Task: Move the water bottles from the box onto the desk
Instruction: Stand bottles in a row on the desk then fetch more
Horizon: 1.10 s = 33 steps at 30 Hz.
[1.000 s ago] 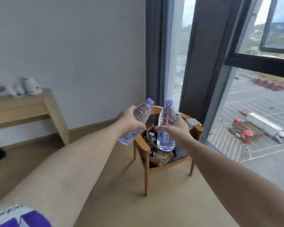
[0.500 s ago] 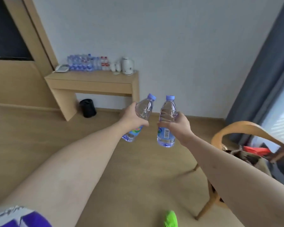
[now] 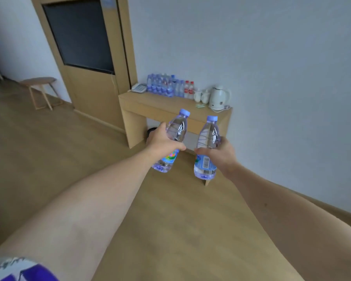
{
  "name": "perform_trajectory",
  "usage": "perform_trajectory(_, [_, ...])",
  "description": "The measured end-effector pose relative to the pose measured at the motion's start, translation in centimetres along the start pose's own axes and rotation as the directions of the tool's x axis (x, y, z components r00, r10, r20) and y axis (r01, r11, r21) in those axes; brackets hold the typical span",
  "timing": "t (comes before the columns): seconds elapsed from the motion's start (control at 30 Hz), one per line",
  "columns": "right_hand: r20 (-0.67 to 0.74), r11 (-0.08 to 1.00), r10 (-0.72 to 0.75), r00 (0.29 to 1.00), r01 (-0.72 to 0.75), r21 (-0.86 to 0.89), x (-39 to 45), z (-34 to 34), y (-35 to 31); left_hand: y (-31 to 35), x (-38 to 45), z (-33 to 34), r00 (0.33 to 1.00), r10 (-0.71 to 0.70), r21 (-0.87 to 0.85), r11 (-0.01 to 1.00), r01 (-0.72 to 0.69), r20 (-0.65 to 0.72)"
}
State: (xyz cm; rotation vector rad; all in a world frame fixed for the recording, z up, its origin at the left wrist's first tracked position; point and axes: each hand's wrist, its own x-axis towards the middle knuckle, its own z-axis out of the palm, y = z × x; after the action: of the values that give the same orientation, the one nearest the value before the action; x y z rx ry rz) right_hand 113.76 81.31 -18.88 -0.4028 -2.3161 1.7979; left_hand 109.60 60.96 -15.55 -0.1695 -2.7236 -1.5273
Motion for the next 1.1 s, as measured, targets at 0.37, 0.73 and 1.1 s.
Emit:
perform_trajectory(0.37, [0.076, 0.999, 0.05, 0.996, -0.049, -0.018, 17.6, 6.9, 0.9, -6.0, 17.7, 0.5, 0.994, -0.104, -0.064, 0.993, 0.102, -0.027])
perform_trajectory(0.73, [-0.024, 0.997, 0.063, 0.998, -0.064, -0.045, 39.5, 15.5, -2.3, -7.9, 43.0, -3.0, 0.998, -0.057, 0.003, 0.998, 0.057, 0.035])
perform_trajectory(1.1, [-0.012, 0.995, 0.096, 0.995, -0.096, -0.018, 58.8, 20.7, -1.8, -10.5, 61.9, 0.0, 0.993, -0.089, 0.062, 0.995, 0.084, 0.075])
